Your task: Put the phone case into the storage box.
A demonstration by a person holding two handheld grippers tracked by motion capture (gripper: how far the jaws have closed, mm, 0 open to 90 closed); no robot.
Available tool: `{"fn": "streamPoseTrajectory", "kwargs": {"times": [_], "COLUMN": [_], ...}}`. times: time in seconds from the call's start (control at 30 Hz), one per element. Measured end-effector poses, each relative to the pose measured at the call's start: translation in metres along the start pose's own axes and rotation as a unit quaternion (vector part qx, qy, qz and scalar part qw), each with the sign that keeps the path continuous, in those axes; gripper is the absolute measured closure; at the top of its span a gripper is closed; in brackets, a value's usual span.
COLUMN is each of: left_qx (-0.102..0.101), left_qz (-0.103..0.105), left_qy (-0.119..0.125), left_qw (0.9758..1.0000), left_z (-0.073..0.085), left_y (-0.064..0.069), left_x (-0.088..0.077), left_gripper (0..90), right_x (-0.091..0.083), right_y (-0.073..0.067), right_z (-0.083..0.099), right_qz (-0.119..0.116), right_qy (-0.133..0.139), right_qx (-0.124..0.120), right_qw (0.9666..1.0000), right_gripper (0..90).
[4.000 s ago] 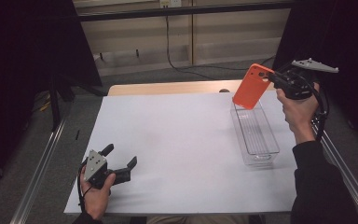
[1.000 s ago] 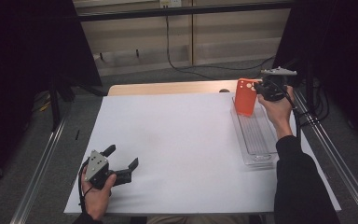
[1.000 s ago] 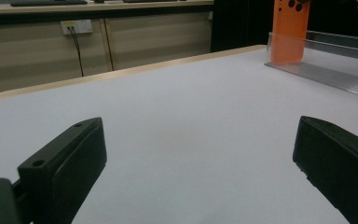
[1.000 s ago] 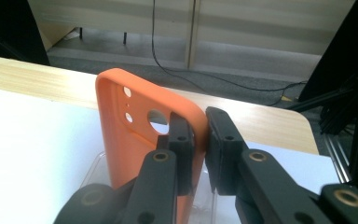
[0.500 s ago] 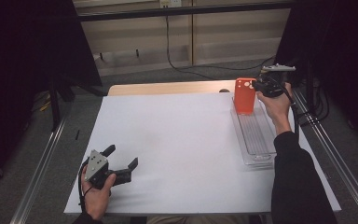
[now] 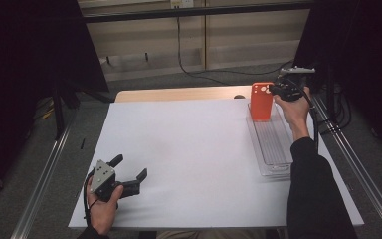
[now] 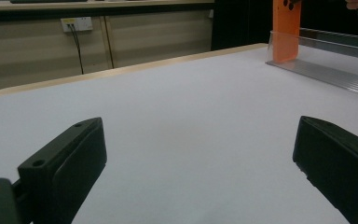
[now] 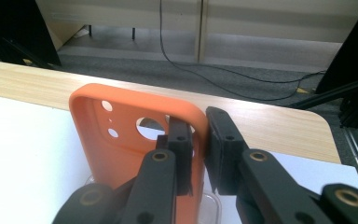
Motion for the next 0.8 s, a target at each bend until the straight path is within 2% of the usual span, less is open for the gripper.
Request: {"fn": "streamPoseTrajectory", "kwargs": {"times": [0.13,0.23,0.43,0.8], "left_qx": [0.000,0.005,0.000,0.004], "left_qz": [0.001,0.002,0.001,0.003], "left_qy": [0.000,-0.004,0.000,-0.007], "left_qw": [1.0000,1.0000,1.0000,1.0000], "left_z": [-0.0001,0.0002,-0.0003,0.0015], "left_y": [0.0005,0.0010,0.0007,0.0005], "left_x": [0.0010,0.0011,0.0011,0.0020], "left_gripper": [2.6,2.6,2.6,2.6], "right_x": [0.0017,0.0020,0.0027,0.0030], "right_y": [0.0027,0.0026,0.0034,0.0043], "right_z": [0.0010,0.0012,0.0016,0.0020], "right_qz": [-0.001,0.003,0.003,-0.002], "right_qy": [0.001,0.000,0.000,-0.001], "right_qx": [0.007,-0.002,-0.001,0.010], "right_qw": [1.0000,1.0000,1.0000,0.9999], "right_gripper": [80.0,79.7,79.7,77.8]}}
Point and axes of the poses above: each handheld gripper's, and its own axes: x roughly forward along the jaws, z roughly out of its underside, y roughly to its right, the point moved 9 cm from there along x, roughly forward along the jaws, and after that the axes turned 8 degrees about z, right-handed, at the moved point
